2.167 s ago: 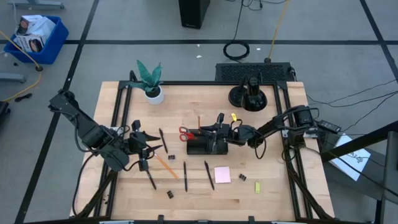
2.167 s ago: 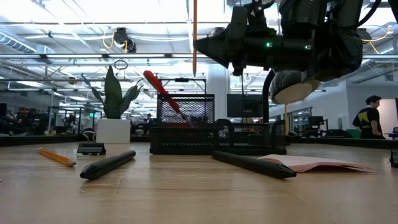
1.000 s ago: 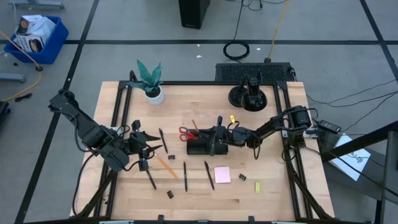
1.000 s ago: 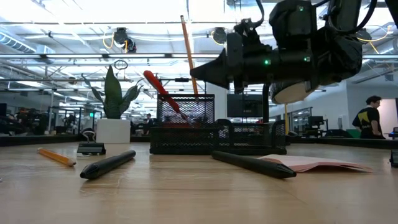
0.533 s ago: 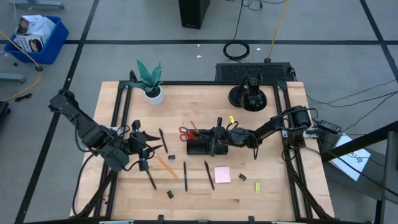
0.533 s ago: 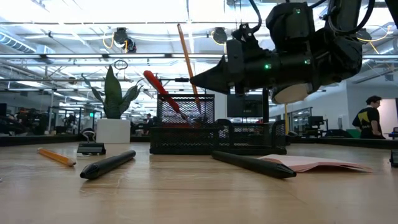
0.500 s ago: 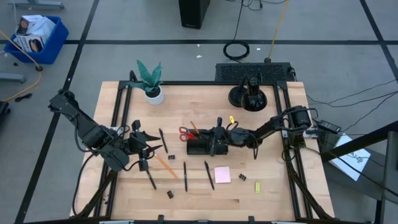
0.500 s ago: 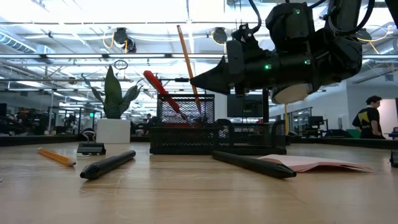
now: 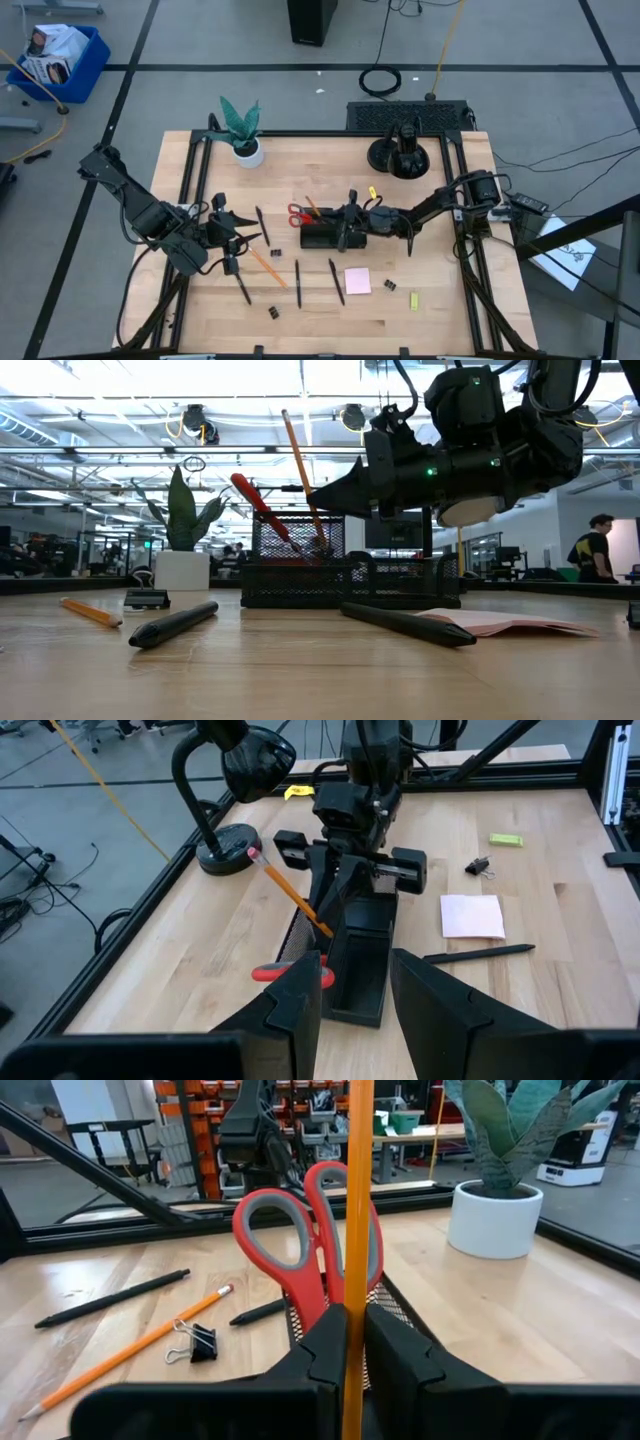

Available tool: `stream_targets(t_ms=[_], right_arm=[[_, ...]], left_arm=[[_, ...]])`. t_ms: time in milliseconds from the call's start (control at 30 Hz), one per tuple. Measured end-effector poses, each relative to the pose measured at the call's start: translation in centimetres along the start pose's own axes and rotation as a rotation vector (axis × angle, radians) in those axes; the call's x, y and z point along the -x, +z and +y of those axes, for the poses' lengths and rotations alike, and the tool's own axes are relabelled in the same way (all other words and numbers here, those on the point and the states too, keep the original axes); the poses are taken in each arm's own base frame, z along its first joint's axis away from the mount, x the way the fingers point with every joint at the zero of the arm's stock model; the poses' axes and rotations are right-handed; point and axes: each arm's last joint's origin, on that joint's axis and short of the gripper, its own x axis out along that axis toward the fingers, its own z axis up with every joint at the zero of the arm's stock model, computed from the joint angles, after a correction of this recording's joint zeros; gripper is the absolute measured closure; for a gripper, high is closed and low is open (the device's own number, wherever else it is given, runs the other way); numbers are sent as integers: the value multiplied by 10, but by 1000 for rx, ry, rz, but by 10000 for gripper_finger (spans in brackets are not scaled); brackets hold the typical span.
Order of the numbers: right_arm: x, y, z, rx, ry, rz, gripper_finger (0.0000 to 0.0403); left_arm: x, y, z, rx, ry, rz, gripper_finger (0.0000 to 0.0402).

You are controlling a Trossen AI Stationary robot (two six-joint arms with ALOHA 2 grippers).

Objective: Pick and place office supplies into organizer
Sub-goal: Put the right orange pencil into the desk organizer

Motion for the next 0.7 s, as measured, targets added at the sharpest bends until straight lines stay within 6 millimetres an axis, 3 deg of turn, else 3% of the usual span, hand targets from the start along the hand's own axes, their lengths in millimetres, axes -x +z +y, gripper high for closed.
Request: stream_targets(t_ms=[700], right_arm=[[2,-2,7,-3,20,19,379]], left_arm=[[0,0,0,0,0,0,275]])
